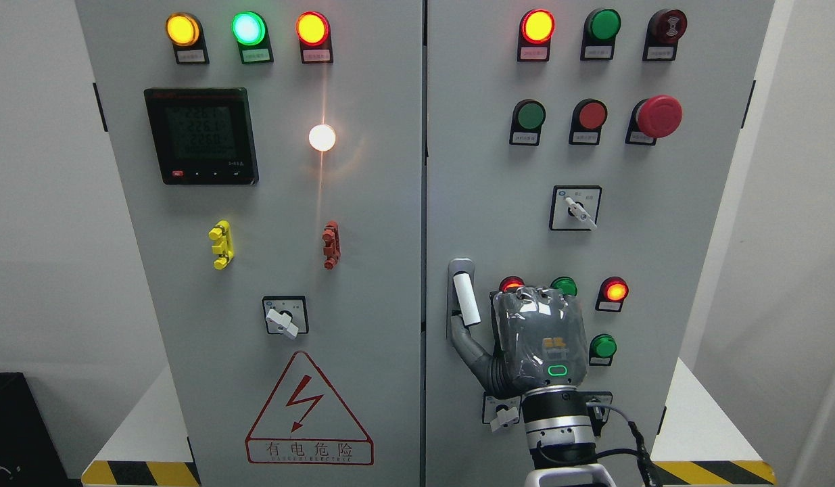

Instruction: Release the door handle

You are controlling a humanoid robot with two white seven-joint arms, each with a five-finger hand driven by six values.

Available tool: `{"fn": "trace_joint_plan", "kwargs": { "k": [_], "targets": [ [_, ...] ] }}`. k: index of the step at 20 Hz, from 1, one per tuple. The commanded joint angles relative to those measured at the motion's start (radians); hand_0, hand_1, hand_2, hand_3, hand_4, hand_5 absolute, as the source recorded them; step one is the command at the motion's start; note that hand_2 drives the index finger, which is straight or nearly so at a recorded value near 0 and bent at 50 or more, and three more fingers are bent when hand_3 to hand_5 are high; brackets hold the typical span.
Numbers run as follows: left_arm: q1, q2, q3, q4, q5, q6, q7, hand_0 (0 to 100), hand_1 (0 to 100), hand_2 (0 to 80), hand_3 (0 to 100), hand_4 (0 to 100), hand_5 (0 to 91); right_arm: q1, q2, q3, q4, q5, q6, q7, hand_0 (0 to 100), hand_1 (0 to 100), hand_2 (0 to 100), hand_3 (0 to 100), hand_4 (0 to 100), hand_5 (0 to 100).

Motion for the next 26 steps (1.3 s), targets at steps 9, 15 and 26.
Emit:
{"fn": "trace_joint_plan", "kwargs": {
  "k": [9,15,26],
  "targets": [
    [0.017,0.000,0.000,0.000,0.000,0.000,0.000,12,56,0.0,0,0,0.0,0.002,0.000,-0.004,-0.008,-0.001,0.003,-0.007,49,35,94,100,100,100],
    [0.017,0.000,0.000,0.000,0.000,0.000,0.000,12,56,0.0,0,0,0.0,0.004,0.000,-0.004,-0.011,-0.001,0.020,-0.005,50,35,95,100,100,100],
    [0.017,0.000,0.000,0.000,0.000,0.000,0.000,12,56,0.0,0,0,0.0,0.004,0.000,-0.010,-0.017,-0.001,0.025,-0.007,50,36,95,100,100,100]
  ]
}}
